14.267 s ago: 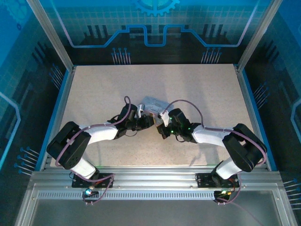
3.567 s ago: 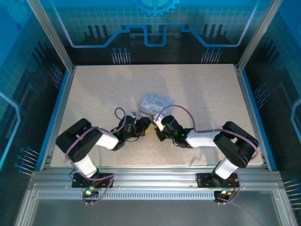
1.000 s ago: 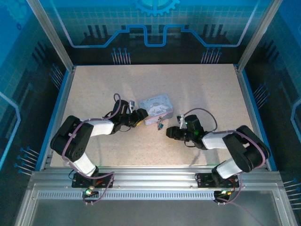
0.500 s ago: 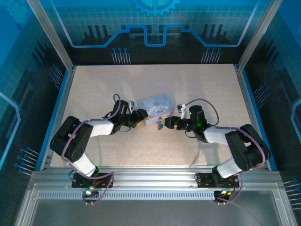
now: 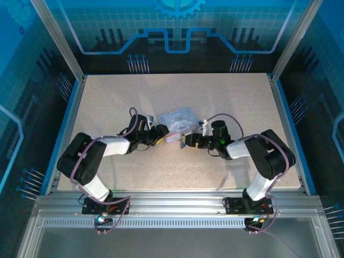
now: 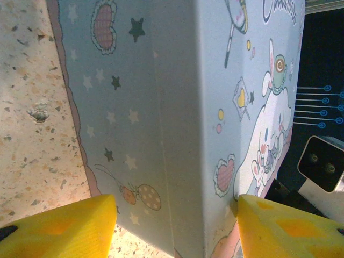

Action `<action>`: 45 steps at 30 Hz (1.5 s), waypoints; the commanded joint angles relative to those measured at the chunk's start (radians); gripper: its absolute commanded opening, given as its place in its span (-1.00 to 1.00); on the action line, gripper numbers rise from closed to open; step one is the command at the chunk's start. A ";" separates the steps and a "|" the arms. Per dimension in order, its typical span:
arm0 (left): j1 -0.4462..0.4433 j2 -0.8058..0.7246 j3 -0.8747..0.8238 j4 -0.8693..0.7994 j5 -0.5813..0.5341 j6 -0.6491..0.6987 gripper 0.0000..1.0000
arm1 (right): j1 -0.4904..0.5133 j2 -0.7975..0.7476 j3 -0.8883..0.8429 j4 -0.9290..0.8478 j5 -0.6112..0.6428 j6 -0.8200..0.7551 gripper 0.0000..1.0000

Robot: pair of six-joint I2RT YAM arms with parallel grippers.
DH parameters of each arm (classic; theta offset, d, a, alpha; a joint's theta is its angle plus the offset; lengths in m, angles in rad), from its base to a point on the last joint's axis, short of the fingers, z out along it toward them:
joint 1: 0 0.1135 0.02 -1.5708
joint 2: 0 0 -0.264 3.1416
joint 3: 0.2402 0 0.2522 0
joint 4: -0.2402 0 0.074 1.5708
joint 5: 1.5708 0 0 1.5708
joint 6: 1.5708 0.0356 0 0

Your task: Unlock a padlock with a key

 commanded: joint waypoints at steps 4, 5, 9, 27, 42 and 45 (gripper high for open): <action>-0.012 -0.002 -0.038 -0.077 -0.018 -0.007 0.22 | 0.012 0.063 0.052 0.042 -0.006 0.002 0.19; -0.014 -0.004 -0.038 -0.079 -0.019 -0.008 0.22 | 0.013 0.072 0.053 0.056 -0.008 0.005 0.17; -0.013 -0.006 -0.038 -0.079 -0.020 -0.007 0.22 | 0.012 0.106 0.061 0.089 -0.021 0.014 0.03; -0.013 -0.012 -0.040 -0.082 -0.023 -0.006 0.22 | 0.014 0.176 0.058 0.163 -0.045 0.046 -0.56; -0.013 -0.015 -0.047 -0.083 -0.029 -0.006 0.22 | 0.013 0.156 0.022 0.192 -0.016 0.074 -0.96; -0.013 -0.016 -0.048 -0.082 -0.029 -0.008 0.22 | 0.011 0.157 0.010 0.227 -0.008 0.095 -1.00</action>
